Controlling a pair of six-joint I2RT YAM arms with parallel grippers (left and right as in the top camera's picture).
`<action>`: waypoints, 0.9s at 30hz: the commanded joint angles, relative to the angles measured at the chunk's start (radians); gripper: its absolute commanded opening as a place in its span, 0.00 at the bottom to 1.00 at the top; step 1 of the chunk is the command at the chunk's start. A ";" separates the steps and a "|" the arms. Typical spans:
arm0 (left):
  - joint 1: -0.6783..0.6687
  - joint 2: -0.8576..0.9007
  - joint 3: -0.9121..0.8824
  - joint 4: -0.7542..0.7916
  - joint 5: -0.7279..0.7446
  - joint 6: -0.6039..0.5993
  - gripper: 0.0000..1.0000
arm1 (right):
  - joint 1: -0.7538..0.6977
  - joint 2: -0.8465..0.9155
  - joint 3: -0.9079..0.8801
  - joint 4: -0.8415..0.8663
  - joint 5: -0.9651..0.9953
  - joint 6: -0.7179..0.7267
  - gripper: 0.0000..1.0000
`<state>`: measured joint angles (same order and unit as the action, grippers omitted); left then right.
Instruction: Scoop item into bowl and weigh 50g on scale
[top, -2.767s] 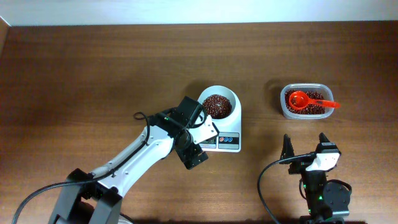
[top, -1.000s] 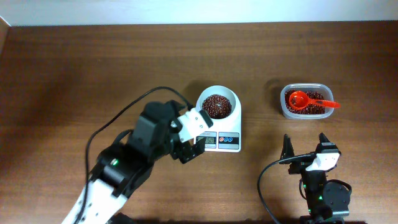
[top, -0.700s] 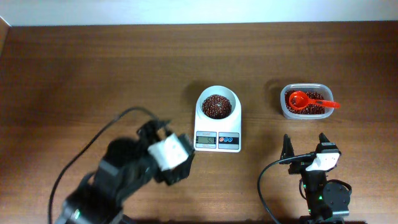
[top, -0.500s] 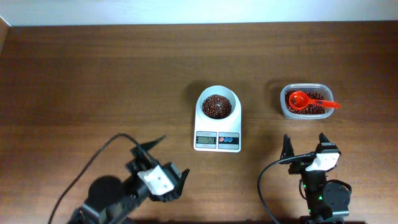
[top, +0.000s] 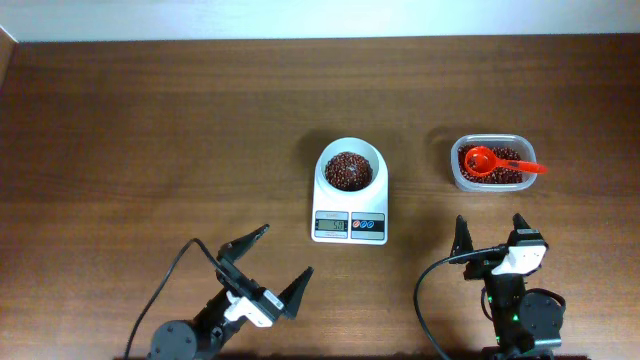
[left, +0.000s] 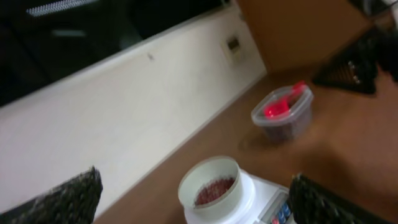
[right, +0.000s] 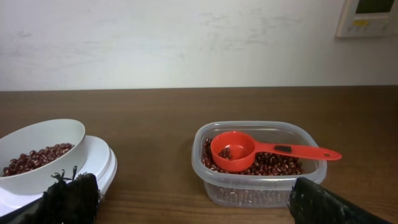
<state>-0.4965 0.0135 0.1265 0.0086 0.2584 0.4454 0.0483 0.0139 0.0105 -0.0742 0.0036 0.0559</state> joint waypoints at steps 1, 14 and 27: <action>0.049 -0.009 -0.105 0.119 0.006 -0.122 0.99 | -0.005 -0.007 -0.005 -0.006 0.009 0.002 0.99; 0.399 -0.008 -0.117 -0.074 -0.048 -0.321 0.99 | -0.005 -0.007 -0.005 -0.006 0.009 0.002 0.99; 0.447 -0.008 -0.117 -0.073 -0.048 -0.321 0.99 | -0.005 -0.007 -0.005 -0.006 0.009 0.002 0.99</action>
<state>-0.0555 0.0120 0.0109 -0.0563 0.2127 0.1364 0.0483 0.0139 0.0105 -0.0742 0.0036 0.0555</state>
